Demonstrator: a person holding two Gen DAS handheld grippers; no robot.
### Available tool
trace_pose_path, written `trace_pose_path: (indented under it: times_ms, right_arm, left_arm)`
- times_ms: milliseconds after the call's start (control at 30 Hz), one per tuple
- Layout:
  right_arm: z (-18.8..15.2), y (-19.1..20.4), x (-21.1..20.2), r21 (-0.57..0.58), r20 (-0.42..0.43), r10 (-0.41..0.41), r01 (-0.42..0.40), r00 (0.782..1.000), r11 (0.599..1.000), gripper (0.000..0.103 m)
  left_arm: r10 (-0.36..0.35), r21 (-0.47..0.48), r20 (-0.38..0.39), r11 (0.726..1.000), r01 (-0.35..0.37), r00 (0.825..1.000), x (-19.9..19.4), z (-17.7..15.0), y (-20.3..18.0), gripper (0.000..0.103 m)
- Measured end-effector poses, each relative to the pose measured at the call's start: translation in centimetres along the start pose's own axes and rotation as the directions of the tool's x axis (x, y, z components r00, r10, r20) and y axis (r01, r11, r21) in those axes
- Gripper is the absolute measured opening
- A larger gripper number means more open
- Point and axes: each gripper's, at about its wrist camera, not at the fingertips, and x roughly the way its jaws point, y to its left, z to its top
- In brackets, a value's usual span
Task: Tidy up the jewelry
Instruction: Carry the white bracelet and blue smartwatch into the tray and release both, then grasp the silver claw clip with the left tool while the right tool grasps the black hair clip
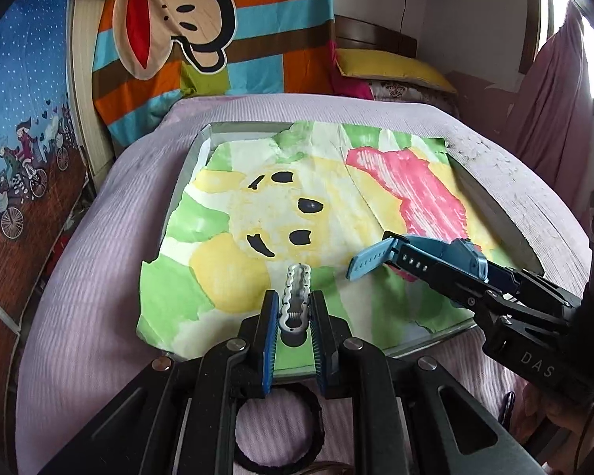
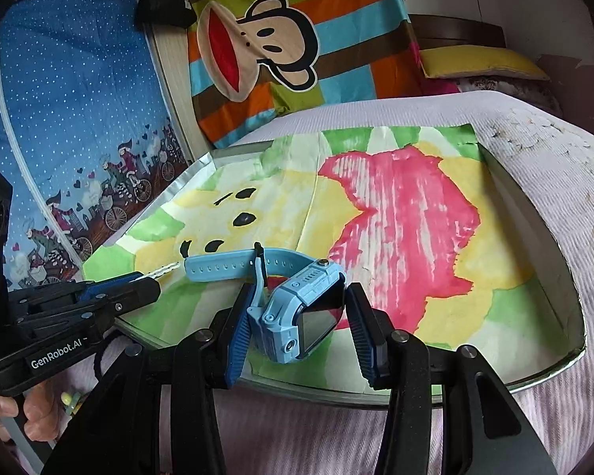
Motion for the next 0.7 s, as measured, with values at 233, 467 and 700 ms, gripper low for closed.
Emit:
trace_pose_path:
  times_ms: [233, 467, 700]
  right_arm:
    - [-0.6, -0.3, -2.1, -0.005, 0.054, 0.025, -0.025, 0.998, 1.000, 0.052]
    - [-2.1, -0.4, -8.2, -0.037, 0.223, 0.002, 0.006, 0.975, 0.999, 0.070]
    - [-4.4, 0.0, -14.1, -0.073, 0.354, -0.013, 0.041, 0.935, 0.997, 0.092]
  left_arm:
    - [-0.042, -0.062, 0.099, 0.997, 0.048, 0.994, -2.9, -1.3, 0.4, 0.060]
    - [-0.021, -0.080, 0.243, 0.996, 0.042, 0.970, -7.4, -3.6, -0.1, 0.082]
    - [0.006, -0.085, 0.348, 0.996, 0.025, 0.937, -11.3, -6.4, -1.0, 0.098]
